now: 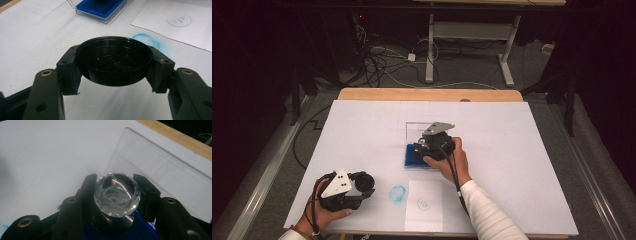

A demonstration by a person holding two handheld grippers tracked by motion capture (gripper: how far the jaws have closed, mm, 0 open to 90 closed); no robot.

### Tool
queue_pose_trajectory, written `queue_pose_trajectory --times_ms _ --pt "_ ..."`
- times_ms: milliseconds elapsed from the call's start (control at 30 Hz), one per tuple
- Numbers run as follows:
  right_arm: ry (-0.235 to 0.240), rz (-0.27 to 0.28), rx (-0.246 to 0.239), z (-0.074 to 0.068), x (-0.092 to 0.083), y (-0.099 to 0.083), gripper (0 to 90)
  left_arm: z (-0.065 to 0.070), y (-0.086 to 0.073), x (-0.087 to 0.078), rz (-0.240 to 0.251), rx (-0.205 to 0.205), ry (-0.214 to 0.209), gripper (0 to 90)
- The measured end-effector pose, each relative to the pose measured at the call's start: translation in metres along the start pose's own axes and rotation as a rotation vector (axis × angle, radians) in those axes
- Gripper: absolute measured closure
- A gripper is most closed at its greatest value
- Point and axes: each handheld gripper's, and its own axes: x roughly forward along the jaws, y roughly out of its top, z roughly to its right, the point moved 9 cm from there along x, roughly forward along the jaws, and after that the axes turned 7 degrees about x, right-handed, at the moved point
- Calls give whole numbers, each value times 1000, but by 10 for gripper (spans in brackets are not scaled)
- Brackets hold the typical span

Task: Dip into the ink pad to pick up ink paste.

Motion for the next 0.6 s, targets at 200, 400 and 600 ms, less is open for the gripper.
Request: queue_pose_trajectory --times_ms 200,400,600 --pt "-19 0 29 18 -16 -6 570 1 1 2 -4 3 -7 362" --pt "-12 -24 38 20 -14 -19 570 2 1 4 -11 5 -10 362" --pt "-8 -56 22 18 -7 -26 570 3 2 4 -8 3 -13 362"
